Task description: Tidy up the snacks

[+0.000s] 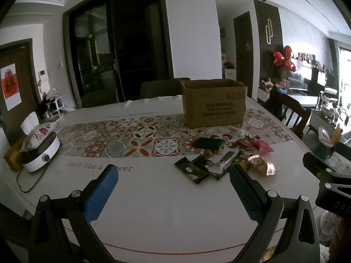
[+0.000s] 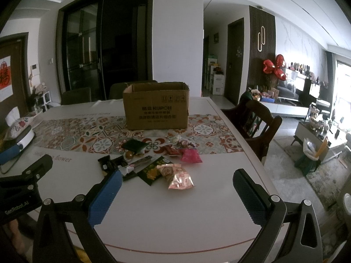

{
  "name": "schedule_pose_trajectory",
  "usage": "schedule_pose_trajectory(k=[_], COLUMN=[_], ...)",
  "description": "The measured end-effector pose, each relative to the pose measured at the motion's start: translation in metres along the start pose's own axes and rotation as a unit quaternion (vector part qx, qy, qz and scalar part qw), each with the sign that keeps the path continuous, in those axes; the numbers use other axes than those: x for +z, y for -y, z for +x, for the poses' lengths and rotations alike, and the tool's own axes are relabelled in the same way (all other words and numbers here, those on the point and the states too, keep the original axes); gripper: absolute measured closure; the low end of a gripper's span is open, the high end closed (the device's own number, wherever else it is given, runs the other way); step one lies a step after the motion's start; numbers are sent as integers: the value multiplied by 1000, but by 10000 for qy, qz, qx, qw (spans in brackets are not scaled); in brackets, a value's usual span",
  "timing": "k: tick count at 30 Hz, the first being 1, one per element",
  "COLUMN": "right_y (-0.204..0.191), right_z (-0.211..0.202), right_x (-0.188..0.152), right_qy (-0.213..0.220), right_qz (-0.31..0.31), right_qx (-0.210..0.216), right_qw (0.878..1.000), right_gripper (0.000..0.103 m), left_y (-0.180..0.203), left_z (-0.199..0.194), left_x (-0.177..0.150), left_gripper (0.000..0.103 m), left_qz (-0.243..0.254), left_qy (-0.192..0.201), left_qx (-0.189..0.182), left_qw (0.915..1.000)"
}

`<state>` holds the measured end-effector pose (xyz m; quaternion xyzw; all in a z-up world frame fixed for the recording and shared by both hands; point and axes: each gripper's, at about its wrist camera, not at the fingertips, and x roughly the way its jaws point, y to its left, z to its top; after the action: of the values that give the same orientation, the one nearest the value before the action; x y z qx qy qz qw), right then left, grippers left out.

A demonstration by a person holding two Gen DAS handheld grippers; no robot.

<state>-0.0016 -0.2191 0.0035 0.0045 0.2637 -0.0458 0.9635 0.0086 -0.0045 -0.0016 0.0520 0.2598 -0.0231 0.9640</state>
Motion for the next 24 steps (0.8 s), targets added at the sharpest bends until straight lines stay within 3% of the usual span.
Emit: schedule_pose_trajectory(k=[8, 22, 24], right_y=[10, 21, 24], right_z=[13, 86, 97], right_x=[7, 9, 10], right_qy=[-142, -634, -727], right_qz=[14, -29, 16], right_qx=[147, 270, 327], right_qw=[9998, 9976, 9968], right_gripper=[1, 1, 5], left_y=[15, 52, 57], left_z=[19, 95, 105], left_x=[9, 21, 22], left_gripper=[1, 26, 27], left_qz=[352, 1002, 1074], left_qy=[-39, -540, -615], left_qx=[-320, -1019, -1092], left_qw=[9989, 9883, 9863])
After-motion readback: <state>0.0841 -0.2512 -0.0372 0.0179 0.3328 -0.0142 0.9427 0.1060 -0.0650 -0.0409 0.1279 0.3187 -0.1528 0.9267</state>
